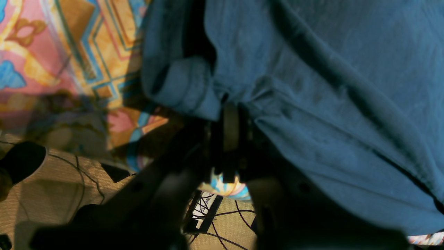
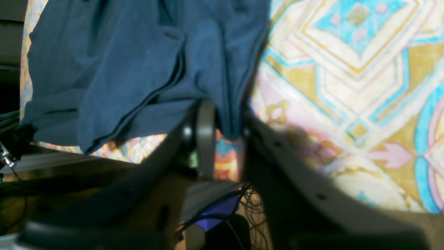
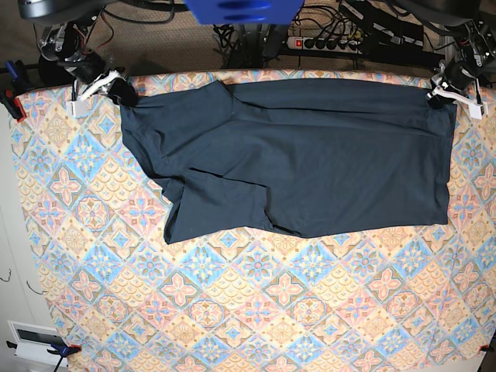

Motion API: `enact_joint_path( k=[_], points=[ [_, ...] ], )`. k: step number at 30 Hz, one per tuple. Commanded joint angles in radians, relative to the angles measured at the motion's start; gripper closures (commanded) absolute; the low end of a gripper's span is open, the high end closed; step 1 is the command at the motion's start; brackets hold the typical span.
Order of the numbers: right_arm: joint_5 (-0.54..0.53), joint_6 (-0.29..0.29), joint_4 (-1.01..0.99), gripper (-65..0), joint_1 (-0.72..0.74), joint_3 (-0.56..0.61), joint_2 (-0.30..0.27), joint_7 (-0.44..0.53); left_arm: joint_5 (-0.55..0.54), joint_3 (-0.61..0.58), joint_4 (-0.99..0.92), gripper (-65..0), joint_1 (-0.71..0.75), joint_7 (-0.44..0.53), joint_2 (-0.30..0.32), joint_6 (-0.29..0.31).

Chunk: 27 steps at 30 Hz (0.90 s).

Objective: Layout the t-shirt on the table in an organized manner, then fold the t-shirt properly
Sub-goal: 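Drag the folded shirt edge outward with both grippers to straighten it, then release the shirt and move both grippers to the opposite shirt edge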

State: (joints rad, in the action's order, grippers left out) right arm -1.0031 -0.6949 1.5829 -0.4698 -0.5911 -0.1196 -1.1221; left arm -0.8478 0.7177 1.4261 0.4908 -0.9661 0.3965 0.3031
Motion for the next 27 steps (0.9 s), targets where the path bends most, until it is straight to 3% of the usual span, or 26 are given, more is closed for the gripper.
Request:
enact_joint_path(
  k=[1,5,8,9,18,22,27],
  points=[
    [-0.023,-0.003,0.017,-13.9,-0.004,-0.011,-0.013,0.020,0.020,0.006,0.008,-9.8,0.012,-0.030,0.017,-0.012],
    [-0.023,-0.003,0.017,-14.9,-0.004,-0.025,-0.015,0.020,0.019,0.006,0.008,-26.2,0.010,-0.121,0.020,-0.008],
    [-0.023,-0.003,0.017,-14.9,-0.002,-0.051,-0.013,0.018,0.017,0.007,0.008,-40.1,0.010,-0.132,0.020,-0.008],
    [-0.023,-0.003,0.017,-14.9,-0.002,-0.053,-0.013,0.020,0.017,0.009,0.008,-41.5,0.010,-0.132,0.020,-0.008],
    [-0.021,-0.003,0.017,-14.9,0.003,-0.114,-0.015,0.021,0.017,0.299,0.029,-39.4,0.003,-0.136,-0.014,-0.006],
    [-0.007,-0.003,0.018,-14.9,0.003,-0.114,-0.015,0.021,0.017,0.303,0.140,-39.4,-0.010,-0.132,-0.014,-0.006],
    [0.096,-0.003,0.020,-15.3,0.058,-0.105,-0.016,0.014,0.026,0.300,0.158,-39.4,-0.125,-0.138,-0.014,-0.011]
  ],
)
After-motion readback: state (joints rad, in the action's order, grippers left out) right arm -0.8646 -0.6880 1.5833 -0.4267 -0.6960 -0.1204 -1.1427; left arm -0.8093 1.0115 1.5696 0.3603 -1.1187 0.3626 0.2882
